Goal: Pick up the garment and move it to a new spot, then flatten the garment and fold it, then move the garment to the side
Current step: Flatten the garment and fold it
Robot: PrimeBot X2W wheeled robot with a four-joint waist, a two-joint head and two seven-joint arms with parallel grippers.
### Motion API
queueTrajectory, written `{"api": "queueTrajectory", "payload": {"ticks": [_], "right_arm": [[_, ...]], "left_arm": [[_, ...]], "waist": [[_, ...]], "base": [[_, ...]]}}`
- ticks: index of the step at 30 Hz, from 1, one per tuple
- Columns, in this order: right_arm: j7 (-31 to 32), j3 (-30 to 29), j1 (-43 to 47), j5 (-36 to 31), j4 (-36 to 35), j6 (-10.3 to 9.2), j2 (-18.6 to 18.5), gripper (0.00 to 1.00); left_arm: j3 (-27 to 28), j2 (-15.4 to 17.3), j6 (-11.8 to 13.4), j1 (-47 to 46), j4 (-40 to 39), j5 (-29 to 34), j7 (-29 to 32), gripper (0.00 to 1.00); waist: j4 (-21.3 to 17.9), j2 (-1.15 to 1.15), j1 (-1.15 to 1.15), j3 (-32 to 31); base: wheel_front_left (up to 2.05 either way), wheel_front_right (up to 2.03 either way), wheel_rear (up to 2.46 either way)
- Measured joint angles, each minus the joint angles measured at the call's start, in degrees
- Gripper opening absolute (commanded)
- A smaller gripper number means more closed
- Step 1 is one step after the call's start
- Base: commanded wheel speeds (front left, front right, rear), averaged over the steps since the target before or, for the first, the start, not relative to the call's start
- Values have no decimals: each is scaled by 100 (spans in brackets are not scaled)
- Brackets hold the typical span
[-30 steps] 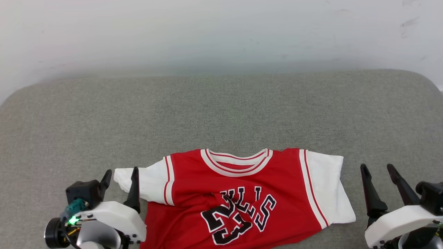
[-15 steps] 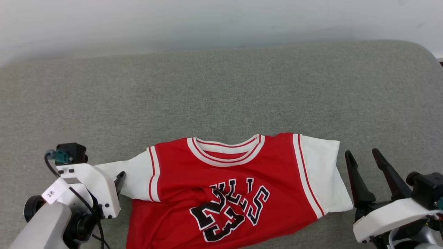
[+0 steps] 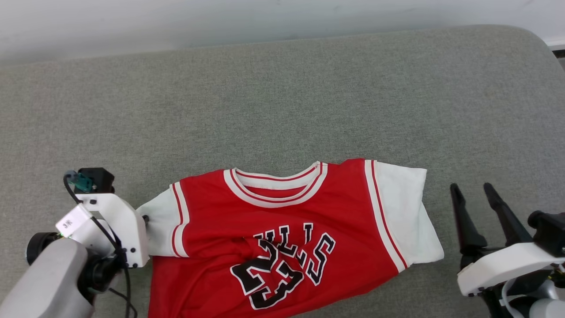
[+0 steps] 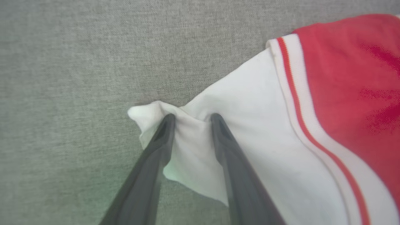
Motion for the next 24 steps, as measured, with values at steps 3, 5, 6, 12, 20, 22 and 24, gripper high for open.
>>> {"api": "queueTrajectory", "payload": {"ticks": [3, 5, 6, 12, 20, 22, 24], "right_arm": [[111, -220, -76, 3, 198, 0, 0, 100], [303, -354, -129, -1, 357, 0, -2, 100], [371, -404, -162, 9, 432, 0, -3, 100], [1287, -506, -443, 257, 1055, 0, -316, 100], [2501, 224, -1049, 822, 1305, 0, -990, 100], [2697, 427, -1219, 949, 1302, 0, -1131, 100], [2864, 633, -1360, 1036, 1308, 0, -1240, 100]], "left_arm": [[-2, -97, 94, -5, 8, 121, -275, 0], [16, -123, 165, -5, -51, 189, -457, 0], [35, -138, 187, -6, -93, 209, -539, 0], [163, -143, 358, -48, -485, 370, -978, 0], [158, -113, 564, -127, -1390, 606, -1168, 0], [152, -118, 613, -144, -1567, 638, -1191, 0], [134, -123, 661, -147, -1688, 676, -1193, 0]], "waist": [[24, 0, 0, -46], [52, 0, 1, -81], [69, 0, 1, -98], [208, 0, 1, -163], [429, 0, 0, 1], [483, 0, 0, 70], [535, 0, 0, 144]], "base": [[0, 0, 0], [0, 0, 0], [0, 0, 0], [0, 0, 0], [0, 0, 0], [0, 0, 0], [0, 0, 0]]}}
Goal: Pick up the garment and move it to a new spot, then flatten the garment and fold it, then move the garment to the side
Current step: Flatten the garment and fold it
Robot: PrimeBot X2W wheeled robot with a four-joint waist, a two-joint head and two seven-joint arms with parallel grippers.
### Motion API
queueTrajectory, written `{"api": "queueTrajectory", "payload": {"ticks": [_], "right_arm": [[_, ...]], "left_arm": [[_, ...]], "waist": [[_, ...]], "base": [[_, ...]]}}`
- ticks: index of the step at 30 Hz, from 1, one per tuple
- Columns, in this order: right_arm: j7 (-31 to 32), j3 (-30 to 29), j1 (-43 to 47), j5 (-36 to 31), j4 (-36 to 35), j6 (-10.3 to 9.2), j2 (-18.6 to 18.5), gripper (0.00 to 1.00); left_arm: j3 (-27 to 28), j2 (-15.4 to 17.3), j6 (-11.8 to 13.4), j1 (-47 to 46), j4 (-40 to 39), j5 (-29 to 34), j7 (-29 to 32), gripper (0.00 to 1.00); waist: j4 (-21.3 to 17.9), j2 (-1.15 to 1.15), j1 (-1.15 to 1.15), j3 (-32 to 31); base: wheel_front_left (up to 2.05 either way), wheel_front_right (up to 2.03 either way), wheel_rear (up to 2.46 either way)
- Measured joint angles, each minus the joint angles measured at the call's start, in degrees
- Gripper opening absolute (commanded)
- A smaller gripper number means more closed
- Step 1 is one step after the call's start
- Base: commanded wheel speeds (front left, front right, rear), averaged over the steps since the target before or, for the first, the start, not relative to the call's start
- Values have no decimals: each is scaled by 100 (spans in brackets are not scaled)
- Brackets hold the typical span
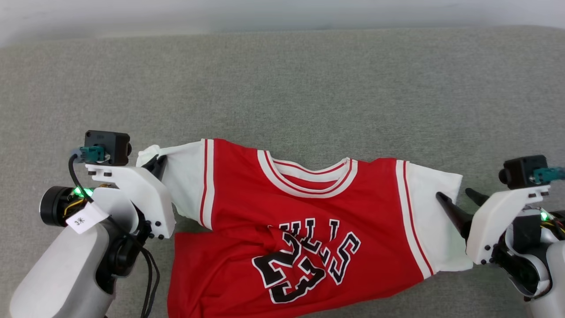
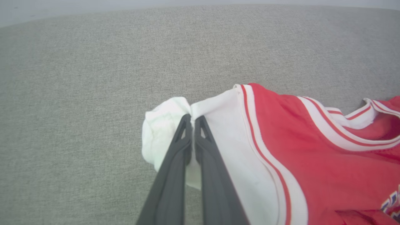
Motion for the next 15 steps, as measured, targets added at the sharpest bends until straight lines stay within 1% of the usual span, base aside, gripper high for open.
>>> {"api": "queueTrajectory", "payload": {"ticks": [4, 9, 10, 12, 13, 15], "right_arm": [[292, 439, -261, 146, 188, 0, -246, 100], [454, 758, -524, 335, 649, 0, -376, 100], [488, 782, -573, 364, 746, 0, -390, 88], [583, 825, -664, 407, 905, 0, -423, 4], [624, 850, -715, 447, 970, 0, -433, 0], [664, 892, -792, 502, 1056, 0, -478, 0]], "left_arm": [[-26, -30, 46, -7, -145, 38, -33, 0], [-24, -46, 69, -8, -202, 46, -89, 0], [-31, -54, 69, -8, -204, 46, -97, 0], [-33, -59, 69, -8, -207, 44, -101, 0], [-35, -60, 69, -8, -207, 44, -105, 0], [-40, -68, 68, -8, -200, 45, -134, 0]], "waist": [[101, 0, 0, 150], [194, 0, 0, 294], [210, 0, 0, 311], [235, 0, 0, 342], [245, 0, -1, 354], [260, 0, -1, 366]], "base": [[0, 0, 0], [0, 0, 0], [0, 0, 0], [0, 0, 0], [0, 0, 0], [0, 0, 0]]}}
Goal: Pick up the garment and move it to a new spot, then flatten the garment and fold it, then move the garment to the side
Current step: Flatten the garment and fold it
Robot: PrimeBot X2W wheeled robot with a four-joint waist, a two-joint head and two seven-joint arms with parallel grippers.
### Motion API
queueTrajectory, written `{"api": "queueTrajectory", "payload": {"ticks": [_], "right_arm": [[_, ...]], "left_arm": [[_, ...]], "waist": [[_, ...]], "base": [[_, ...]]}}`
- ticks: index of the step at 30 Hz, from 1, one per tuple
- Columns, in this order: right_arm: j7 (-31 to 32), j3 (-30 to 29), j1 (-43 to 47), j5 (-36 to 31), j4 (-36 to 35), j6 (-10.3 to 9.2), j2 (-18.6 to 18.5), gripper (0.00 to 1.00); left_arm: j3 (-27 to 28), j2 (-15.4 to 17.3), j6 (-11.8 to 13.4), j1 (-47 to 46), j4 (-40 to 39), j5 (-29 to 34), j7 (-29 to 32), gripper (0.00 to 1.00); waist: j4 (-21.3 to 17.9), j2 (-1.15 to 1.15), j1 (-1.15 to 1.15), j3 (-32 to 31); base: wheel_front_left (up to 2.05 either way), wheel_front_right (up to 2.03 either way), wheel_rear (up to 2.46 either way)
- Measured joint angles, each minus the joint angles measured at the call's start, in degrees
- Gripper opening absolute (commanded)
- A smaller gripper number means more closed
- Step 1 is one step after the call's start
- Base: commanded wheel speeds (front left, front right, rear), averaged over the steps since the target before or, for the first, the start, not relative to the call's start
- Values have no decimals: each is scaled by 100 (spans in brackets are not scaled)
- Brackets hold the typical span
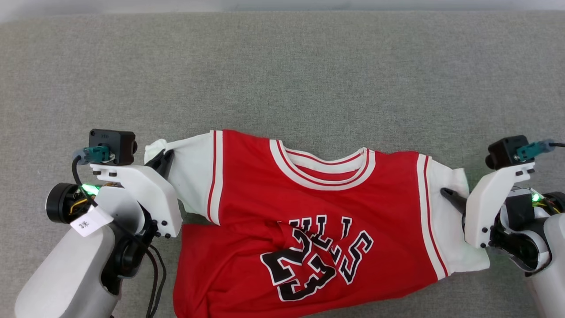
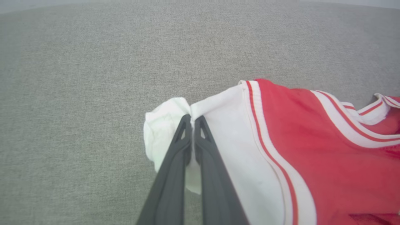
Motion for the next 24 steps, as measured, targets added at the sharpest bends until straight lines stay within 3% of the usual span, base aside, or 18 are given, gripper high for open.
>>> {"api": "queueTrajectory", "payload": {"ticks": [6, 14, 22, 24], "right_arm": [[-277, -10, -132, 20, -53, 5, -77, 0], [-477, -439, -469, -190, -543, 3, -211, 0], [-558, -617, -1713, -482, -492, 4, -138, 0], [-779, -650, -2500, -564, -193, 4, -111, 0]], "left_arm": [[77, 26, 29, -70, 18, 123, -327, 0], [175, 79, 76, -528, 52, 387, -591, 0], [431, 98, -79, -1923, 760, 510, -782, 0], [466, 27, -222, -2776, 1223, 605, -888, 0]], "waist": [[-30, 0, 0, -145], [-123, 0, 0, -461], [-352, 0, 0, -517], [-411, 0, 0, -369]], "base": [[0, 0, 0], [0, 0, 0], [0, 0, 0], [0, 0, 0]]}}
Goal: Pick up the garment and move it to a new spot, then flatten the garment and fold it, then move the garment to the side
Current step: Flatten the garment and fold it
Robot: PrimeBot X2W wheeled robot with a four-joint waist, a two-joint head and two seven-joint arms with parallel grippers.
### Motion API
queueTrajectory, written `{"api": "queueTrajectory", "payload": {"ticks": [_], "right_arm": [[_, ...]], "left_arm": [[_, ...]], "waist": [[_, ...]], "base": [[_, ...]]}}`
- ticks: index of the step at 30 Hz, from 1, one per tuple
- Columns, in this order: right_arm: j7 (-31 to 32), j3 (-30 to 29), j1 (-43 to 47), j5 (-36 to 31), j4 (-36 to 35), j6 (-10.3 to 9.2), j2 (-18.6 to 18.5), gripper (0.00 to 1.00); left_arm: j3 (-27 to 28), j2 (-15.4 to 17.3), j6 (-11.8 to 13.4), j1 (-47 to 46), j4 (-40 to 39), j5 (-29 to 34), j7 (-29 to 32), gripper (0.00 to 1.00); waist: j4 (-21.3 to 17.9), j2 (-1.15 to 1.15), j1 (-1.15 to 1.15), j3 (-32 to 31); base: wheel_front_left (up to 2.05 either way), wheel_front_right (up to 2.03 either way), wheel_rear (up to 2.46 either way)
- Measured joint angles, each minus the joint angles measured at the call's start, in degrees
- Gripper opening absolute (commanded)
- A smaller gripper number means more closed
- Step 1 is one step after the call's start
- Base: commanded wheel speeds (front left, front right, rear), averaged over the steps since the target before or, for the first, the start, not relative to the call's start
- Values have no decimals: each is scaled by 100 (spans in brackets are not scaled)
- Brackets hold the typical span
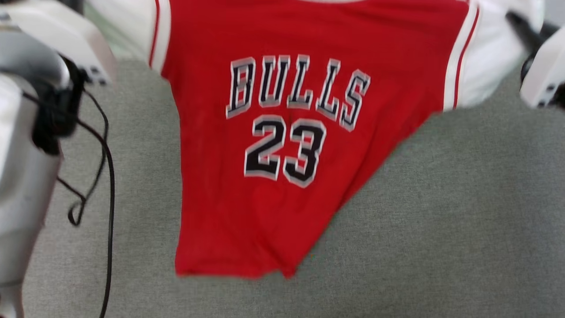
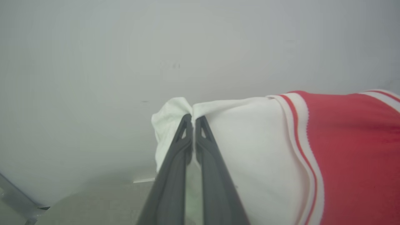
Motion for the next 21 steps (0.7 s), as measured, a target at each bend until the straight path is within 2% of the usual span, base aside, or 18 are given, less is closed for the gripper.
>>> {"api": "queueTrajectory", "payload": {"ticks": [5, 13, 21], "right_arm": [[-258, 29, -1128, -143, 489, 1, 68, 0], [-808, 41, -2889, -301, 1196, 1, 85, 0], [-1374, 267, -3953, -446, 1972, 2, 75, 0]], "left_arm": [[30, -76, -248, -1165, 742, 154, -248, 0], [97, -209, -410, -2823, 1802, 341, -627, 0], [71, -326, -569, -3700, 2477, 474, -1024, 0]], "waist": [[-53, 0, 0, 258], [-82, 0, 0, 710], [-12, 0, 1, 1076]], "base": [[0, 0, 0], [0, 0, 0], [0, 0, 0]]}}
